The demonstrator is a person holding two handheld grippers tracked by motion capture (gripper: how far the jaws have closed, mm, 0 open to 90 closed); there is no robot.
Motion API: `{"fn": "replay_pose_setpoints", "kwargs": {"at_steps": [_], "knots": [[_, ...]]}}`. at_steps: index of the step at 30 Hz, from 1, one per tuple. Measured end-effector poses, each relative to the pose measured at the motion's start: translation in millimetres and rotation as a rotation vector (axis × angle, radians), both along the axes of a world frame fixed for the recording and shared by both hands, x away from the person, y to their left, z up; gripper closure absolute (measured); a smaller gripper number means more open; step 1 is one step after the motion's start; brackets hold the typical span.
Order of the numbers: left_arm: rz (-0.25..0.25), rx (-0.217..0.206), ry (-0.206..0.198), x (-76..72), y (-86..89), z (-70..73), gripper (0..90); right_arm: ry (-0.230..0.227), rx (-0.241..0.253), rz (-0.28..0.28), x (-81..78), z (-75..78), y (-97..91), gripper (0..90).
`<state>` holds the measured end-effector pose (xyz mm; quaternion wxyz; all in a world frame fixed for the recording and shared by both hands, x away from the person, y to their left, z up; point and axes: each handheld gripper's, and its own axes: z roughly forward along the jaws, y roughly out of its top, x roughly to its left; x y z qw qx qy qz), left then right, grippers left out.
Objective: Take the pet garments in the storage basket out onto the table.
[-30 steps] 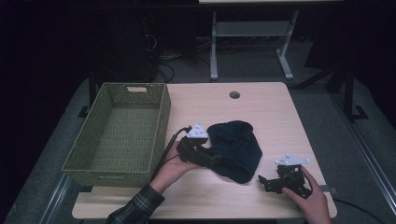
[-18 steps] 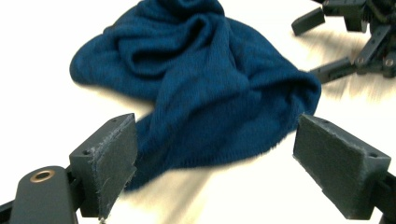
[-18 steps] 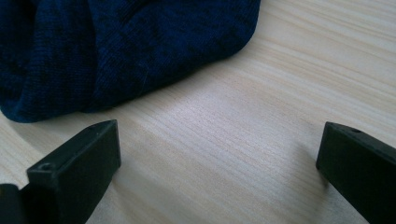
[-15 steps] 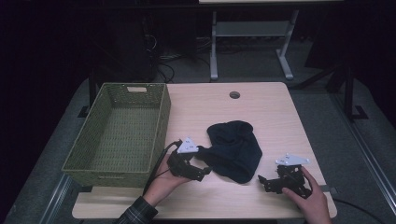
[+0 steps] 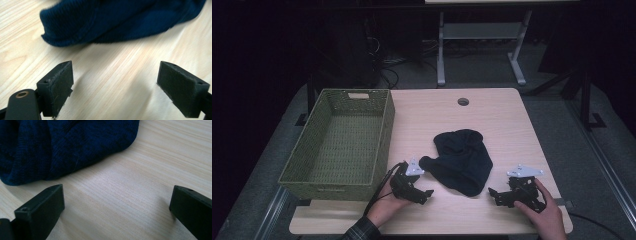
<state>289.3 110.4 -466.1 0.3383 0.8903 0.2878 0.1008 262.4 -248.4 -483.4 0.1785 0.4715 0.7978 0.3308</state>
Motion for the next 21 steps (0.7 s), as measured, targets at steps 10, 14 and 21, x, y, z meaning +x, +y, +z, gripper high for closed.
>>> {"fn": "replay_pose_setpoints", "kwargs": {"at_steps": [10, 14, 21], "knots": [[0.013, -0.027, -0.037, -1.6, 2.5, -8.7, 12.8, 0.000, 0.000, 0.000, 0.0, 0.0, 0.0, 0.0], [0.016, -0.058, -0.057, -3.6, 4.3, -11.9, 12.8, 0.000, 0.000, 0.000, 0.0, 0.0, 0.0, 0.0], [0.019, -0.058, -0.057, -4.0, 4.7, -11.8, 12.9, 0.000, 0.002, -0.002, -0.1, 0.0, 0.2, 0.0]]}}
